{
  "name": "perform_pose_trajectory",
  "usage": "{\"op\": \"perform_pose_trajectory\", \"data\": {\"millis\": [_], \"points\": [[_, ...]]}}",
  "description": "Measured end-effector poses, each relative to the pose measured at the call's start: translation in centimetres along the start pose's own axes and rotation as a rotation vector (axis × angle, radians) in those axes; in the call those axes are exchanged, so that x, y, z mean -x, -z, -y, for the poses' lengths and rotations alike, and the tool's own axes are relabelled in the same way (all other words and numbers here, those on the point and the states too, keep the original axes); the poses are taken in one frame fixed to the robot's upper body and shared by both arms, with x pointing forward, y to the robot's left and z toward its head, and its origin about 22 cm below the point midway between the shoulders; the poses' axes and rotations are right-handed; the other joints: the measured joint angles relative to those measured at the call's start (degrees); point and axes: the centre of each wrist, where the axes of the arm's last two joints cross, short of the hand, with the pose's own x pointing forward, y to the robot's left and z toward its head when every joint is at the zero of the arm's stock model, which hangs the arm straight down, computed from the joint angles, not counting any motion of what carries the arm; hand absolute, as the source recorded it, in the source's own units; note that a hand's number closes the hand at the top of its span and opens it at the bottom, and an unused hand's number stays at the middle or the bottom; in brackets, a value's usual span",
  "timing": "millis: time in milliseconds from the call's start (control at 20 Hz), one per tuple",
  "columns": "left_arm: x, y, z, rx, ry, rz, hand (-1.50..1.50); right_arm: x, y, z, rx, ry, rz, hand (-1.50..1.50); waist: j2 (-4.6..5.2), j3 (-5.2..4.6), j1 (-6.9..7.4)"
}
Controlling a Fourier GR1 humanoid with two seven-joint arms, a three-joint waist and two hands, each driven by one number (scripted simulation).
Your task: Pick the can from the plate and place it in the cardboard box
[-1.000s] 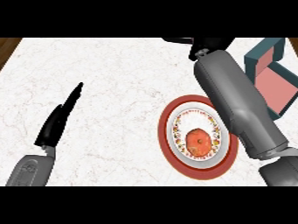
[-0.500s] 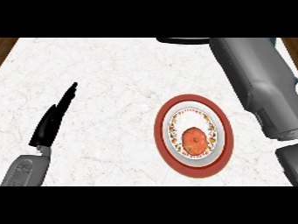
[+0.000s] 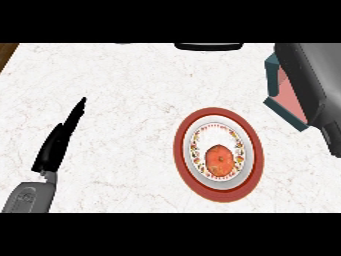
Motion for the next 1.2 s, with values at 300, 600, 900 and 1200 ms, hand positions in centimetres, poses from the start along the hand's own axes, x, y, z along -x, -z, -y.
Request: {"op": "perform_pose_trajectory", "data": {"millis": [300, 600, 900, 1200], "points": [[0.2, 0.0, -0.6, -0.004, -0.002, -0.004, 0.00, 3.4, 3.0, -3.1, -0.131, -0.006, -0.090, 1.50, -0.02, 0.02, -0.44], [0.7, -0.5, -0.8, -0.006, -0.004, -0.001, 0.00, 7.2, 4.7, -7.6, -0.359, 0.095, -0.152, -1.50, 0.22, 0.08, -0.01], [0.5, -0.1, -0.9, 0.002, 0.000, 0.003, 0.00, 8.9, 4.8, -9.1, -0.256, 0.342, -0.092, -1.50, 0.36, 0.12, 0.31], [0.2, -0.1, -0.5, 0.003, 0.000, 0.006, 0.00, 9.6, 4.8, -9.0, -0.112, 0.662, -0.088, -1.50, 0.30, 0.13, 0.39]]}}
